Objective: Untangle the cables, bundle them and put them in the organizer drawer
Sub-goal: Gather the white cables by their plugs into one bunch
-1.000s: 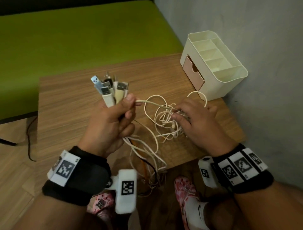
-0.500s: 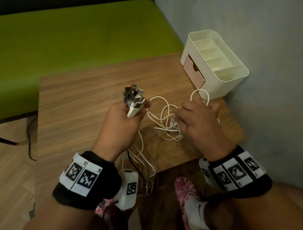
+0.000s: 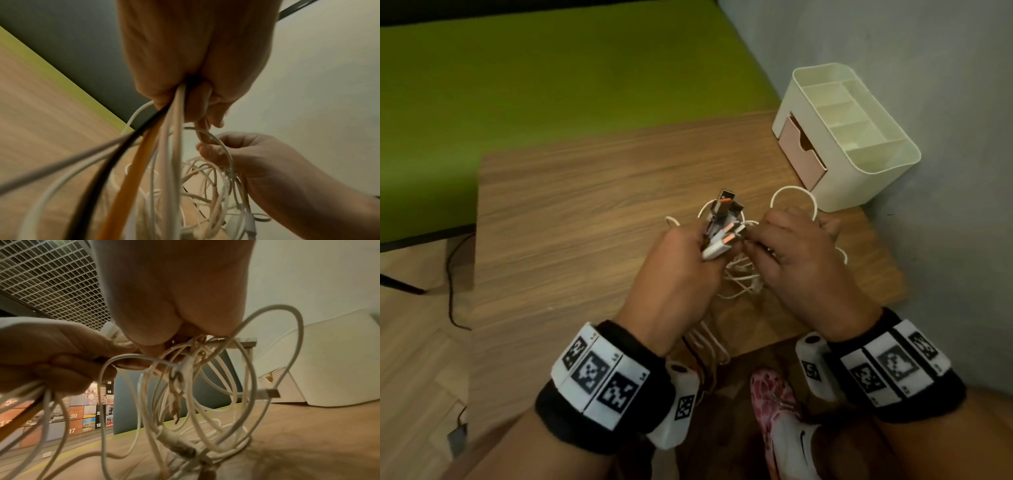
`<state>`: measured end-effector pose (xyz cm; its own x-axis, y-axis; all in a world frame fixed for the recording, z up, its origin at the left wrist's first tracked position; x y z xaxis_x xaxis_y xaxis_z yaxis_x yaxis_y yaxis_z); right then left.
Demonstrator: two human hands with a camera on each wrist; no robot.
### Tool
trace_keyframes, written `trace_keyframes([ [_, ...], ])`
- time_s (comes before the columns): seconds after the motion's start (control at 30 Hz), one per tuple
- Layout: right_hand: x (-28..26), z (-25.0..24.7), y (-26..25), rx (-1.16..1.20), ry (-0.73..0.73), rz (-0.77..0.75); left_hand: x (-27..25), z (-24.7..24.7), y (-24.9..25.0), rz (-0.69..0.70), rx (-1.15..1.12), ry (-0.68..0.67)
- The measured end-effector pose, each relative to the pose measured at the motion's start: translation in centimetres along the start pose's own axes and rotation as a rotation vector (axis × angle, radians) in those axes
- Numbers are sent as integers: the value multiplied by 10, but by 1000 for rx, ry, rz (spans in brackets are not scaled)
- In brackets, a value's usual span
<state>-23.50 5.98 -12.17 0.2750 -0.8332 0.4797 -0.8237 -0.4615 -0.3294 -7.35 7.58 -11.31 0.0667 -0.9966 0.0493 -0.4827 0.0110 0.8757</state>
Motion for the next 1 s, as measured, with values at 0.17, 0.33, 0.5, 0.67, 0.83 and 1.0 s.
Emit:
trace_keyframes([
  [0.17,2,-7,-5,100,82,-1,5,-3,-3,33,110,-47],
  [0.33,-3,0,3,114,-88,150,10,-11,-1,-116,-480,-80],
  [0.5,-9,11,32,21,-410,411,13,-20,-3,-174,-727,-55],
  [0.67,-12,4,43,10,-507,507,16,-32,-9,-194,-706,-9],
  [0.83,3,-15,31,63,-365,519,17,-28,-10,-206,-611,1],
  [1.0,10,-37,21,281,60,347,19,-23,-15,-194,-548,-11],
])
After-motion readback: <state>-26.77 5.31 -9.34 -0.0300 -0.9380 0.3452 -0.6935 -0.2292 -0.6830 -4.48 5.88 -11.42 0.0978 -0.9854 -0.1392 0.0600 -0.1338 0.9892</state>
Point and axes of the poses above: each hand's wrist, its own x-axis towards the middle knuckle, its own z-axis out of the palm, y = z × x, the point moved 3 cm from there along x, towards the middle knuckle, and after that the axes turned 9 degrees about y, right-handed, at the moved point
